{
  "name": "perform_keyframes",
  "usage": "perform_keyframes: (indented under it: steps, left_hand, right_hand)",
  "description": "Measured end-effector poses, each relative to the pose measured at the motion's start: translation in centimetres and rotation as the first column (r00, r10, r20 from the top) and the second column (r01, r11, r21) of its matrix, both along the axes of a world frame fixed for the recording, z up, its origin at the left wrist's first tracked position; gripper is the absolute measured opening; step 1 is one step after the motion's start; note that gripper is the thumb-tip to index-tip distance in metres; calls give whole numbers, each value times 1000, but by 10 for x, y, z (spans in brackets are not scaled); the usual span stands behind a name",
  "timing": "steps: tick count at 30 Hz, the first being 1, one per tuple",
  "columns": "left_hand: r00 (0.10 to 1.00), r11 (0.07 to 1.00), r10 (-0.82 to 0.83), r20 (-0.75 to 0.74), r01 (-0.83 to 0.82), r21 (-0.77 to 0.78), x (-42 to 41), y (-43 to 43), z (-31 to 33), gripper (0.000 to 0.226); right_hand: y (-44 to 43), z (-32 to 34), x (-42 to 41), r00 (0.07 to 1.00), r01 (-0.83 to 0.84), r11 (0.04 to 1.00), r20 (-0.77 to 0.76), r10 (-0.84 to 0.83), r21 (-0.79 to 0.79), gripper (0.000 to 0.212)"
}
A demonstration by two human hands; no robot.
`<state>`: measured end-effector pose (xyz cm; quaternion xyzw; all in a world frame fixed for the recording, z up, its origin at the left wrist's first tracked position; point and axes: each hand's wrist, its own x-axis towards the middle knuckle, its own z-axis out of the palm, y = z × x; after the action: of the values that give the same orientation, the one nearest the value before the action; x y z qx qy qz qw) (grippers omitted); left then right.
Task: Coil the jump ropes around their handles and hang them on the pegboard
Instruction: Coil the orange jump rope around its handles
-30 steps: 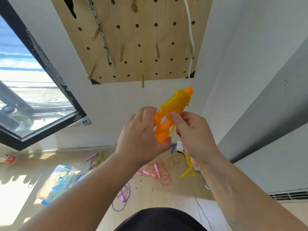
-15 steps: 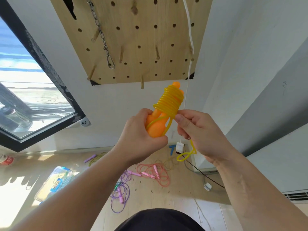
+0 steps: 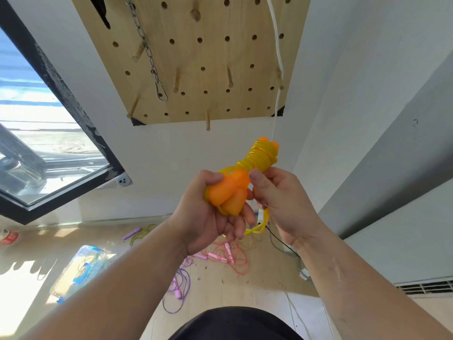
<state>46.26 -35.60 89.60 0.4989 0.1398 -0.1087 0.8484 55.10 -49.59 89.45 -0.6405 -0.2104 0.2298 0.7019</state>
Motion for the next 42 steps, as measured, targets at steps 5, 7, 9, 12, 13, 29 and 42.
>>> perform_keyframes:
  steps: [5, 7, 9, 12, 13, 29, 42]
  left_hand:
    - [891, 624, 409, 195, -430, 653, 1, -3, -4, 45]
    - [867, 343, 293, 402, -488, 803, -4, -9, -6, 63]
    - [887, 70, 88, 453, -460, 885, -4, -17, -12, 89]
    - [879, -179, 7, 476, -467, 866, 6, -16, -21, 98]
    - [857, -192, 18, 515, -502, 843, 9, -13, -22, 91]
    - [876, 763, 450, 175, -479, 434, 7, -16, 6, 52]
    - [992, 996, -63, -114, 56, -63, -2, -10, 11, 69]
  right_hand:
    - [2, -3, -2, 981, 195, 980, 21, -194, -50, 69]
    - [4, -1, -1, 969, 247, 968, -2, -247, -45, 72]
    - [7, 0, -3, 957, 286, 957, -29, -288, -55, 62]
    - [14, 3, -8, 951, 307, 948, -17, -309, -77, 47]
    - [15, 4, -10, 954, 298, 950, 16, -298, -90, 48]
    - [-9, 2, 12, 992, -122, 992, -6, 122, 17, 24]
    - [-7, -5, 10, 987, -38, 997, 155, 48, -69, 42]
